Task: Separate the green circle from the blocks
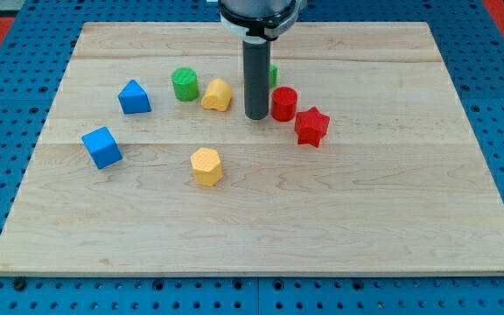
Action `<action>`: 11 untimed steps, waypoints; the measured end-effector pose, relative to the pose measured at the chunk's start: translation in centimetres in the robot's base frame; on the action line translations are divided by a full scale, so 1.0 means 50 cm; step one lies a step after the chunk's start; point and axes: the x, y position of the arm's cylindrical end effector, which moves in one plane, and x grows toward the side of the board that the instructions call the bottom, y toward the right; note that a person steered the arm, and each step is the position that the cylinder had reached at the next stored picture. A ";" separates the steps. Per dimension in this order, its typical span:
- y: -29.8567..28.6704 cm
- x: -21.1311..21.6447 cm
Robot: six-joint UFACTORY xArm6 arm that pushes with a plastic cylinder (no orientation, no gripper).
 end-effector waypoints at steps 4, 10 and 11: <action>-0.020 -0.006; -0.251 -0.154; -0.258 -0.223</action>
